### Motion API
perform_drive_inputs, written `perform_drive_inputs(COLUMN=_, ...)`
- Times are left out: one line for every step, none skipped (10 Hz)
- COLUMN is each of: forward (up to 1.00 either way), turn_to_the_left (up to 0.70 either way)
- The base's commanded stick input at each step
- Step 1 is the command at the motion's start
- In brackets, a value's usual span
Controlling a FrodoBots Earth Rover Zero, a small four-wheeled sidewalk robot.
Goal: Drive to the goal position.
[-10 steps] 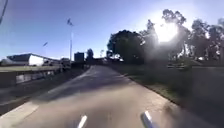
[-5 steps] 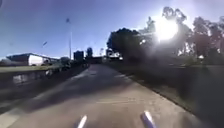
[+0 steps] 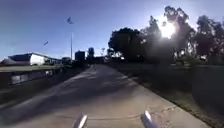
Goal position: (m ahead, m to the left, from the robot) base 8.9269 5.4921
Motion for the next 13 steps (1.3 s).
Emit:
perform_drive_inputs(forward=0.98, turn_to_the_left=0.0)
perform_drive_inputs(forward=0.98, turn_to_the_left=0.0)
perform_drive_inputs(forward=0.98, turn_to_the_left=0.07)
perform_drive_inputs(forward=0.98, turn_to_the_left=0.27)
perform_drive_inputs(forward=0.98, turn_to_the_left=0.39)
perform_drive_inputs(forward=0.98, turn_to_the_left=0.38)
perform_drive_inputs(forward=0.98, turn_to_the_left=0.14)
perform_drive_inputs(forward=0.98, turn_to_the_left=0.11)
perform_drive_inputs(forward=0.98, turn_to_the_left=0.1)
perform_drive_inputs(forward=0.98, turn_to_the_left=0.1)
perform_drive_inputs(forward=0.98, turn_to_the_left=0.11)
perform_drive_inputs(forward=0.98, turn_to_the_left=0.21)
perform_drive_inputs(forward=0.98, turn_to_the_left=0.34)
